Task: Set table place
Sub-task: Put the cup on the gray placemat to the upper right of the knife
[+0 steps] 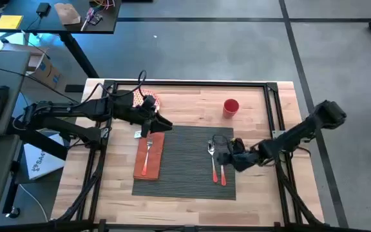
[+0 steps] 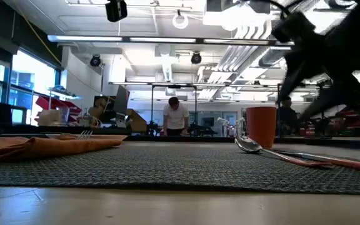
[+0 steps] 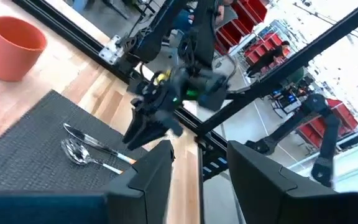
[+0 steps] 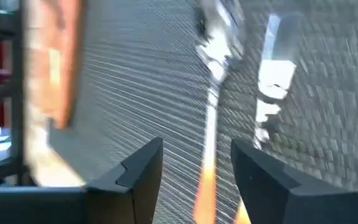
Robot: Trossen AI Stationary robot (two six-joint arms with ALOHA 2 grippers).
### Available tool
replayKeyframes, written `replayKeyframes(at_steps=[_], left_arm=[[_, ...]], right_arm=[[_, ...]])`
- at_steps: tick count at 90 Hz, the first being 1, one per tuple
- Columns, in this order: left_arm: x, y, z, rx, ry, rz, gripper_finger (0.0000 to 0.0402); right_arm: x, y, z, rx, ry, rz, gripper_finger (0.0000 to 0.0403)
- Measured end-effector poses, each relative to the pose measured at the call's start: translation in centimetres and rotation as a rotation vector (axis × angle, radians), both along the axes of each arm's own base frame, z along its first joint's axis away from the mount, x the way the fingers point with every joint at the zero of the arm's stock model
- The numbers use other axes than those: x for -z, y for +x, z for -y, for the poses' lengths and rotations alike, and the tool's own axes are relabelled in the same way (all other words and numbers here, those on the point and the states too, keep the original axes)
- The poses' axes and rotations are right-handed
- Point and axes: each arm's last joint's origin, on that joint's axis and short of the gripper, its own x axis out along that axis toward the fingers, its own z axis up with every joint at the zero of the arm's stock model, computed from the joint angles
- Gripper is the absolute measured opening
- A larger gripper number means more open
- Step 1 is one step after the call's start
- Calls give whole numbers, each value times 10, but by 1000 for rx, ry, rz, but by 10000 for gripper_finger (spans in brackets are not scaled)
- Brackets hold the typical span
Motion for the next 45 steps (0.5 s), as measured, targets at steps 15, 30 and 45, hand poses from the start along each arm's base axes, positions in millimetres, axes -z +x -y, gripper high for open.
replayKeyframes(at_steps=[15,30,45], left_arm=[[0,0,-7,-51,11,0,140],[0,0,-9,-67,11,0,140],[0,0,-9,-70,13,0,140]], right_arm=[[-43,2,51,-127,-113,54,167],[-85,6,111,-203,-270,-131,166],[-109,12,167,-280,-347,-393,165]])
